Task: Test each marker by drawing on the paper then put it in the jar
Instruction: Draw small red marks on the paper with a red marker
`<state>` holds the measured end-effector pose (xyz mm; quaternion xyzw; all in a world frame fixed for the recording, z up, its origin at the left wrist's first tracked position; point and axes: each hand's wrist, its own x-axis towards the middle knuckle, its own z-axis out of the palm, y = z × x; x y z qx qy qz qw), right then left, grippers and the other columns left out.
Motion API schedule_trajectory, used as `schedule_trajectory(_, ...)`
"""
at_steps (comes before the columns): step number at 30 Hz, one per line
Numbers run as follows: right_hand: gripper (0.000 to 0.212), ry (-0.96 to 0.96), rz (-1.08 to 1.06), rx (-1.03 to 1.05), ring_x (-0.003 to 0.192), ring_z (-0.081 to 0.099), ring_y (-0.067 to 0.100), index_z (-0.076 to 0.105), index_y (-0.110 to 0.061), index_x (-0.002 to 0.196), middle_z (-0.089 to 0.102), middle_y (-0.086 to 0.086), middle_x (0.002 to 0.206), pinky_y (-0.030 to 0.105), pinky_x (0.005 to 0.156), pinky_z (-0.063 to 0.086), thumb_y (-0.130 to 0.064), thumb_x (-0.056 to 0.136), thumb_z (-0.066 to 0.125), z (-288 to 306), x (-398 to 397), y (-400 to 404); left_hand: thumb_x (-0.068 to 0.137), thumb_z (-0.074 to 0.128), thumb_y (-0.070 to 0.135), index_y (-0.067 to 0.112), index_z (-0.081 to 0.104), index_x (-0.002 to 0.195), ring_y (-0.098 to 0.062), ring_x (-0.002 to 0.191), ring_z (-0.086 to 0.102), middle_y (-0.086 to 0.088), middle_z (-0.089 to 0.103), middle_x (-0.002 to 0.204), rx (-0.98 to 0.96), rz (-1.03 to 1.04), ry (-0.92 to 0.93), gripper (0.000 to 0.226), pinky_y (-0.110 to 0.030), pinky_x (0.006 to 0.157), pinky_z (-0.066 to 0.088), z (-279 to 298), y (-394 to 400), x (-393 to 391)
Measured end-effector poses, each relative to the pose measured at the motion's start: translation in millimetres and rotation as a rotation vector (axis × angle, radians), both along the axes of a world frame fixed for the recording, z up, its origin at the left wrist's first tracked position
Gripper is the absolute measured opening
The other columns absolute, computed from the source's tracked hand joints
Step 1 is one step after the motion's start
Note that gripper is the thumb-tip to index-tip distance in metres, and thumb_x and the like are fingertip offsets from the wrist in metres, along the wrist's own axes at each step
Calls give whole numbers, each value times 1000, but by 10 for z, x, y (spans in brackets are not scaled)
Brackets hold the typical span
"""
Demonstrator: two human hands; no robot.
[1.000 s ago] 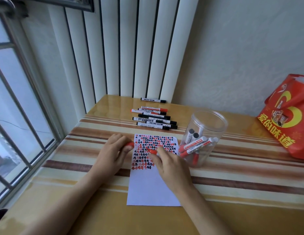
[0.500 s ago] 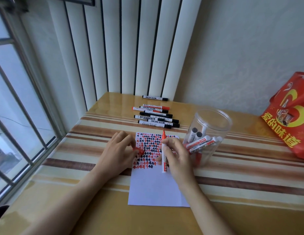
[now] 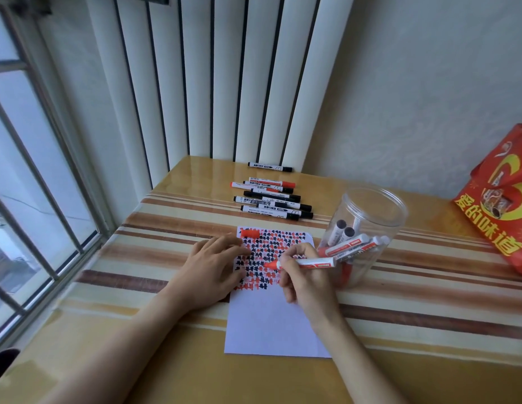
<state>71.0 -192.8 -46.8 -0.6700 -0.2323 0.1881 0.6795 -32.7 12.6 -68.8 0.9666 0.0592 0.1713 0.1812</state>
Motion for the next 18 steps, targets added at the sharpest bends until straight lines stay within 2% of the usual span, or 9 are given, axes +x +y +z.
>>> schedule_trajectory(4, 9, -53, 25, -102, 43, 54, 24, 58, -23, 88, 63, 7, 70, 22, 37, 32, -28, 91, 65, 19, -20, 9, 93, 37, 59, 44, 52, 135, -5, 140, 36, 17, 41, 148, -6, 3, 7, 47, -39, 117, 18, -23, 8, 10)
schedule_trajectory(8, 24, -83, -22, -123, 37, 39, 18, 52, -12, 86, 50, 2, 54, 18, 38, 28, -19, 97, 73, -43, -11, -16, 93, 35, 63, 46, 50, 133, -2, 142, 31, 18, 40, 148, 6, 3, 17, 46, -46, 122, 9, -39, 27, 31)
schedule_trajectory(12, 23, -49, -25, -62, 37, 49, 24, 52, -14, 86, 60, 8, 67, 22, 37, 34, -27, 92, 70, -17, -44, -97, 93, 36, 62, 46, 49, 132, -2, 145, 27, 19, 39, 148, -1, -5, 19, 45, -48, 122, 8, -47, 36, 44)
schedule_trajectory(16, 27, -74, -35, -143, 37, 53, 27, 49, -14, 79, 58, 12, 60, 24, 35, 37, -7, 97, 67, -78, -56, -140, 92, 34, 64, 45, 49, 133, -2, 146, 24, 18, 38, 149, -1, -2, 33, 48, -48, 123, 8, -32, 30, 48)
schedule_trajectory(18, 30, -81, -38, -176, 36, 53, 27, 46, -15, 77, 57, 13, 58, 24, 35, 36, -5, 97, 65, -101, -61, -139, 92, 34, 64, 45, 49, 133, -2, 145, 26, 18, 38, 149, -8, -4, 33, 48, -48, 123, 8, -26, 33, 49)
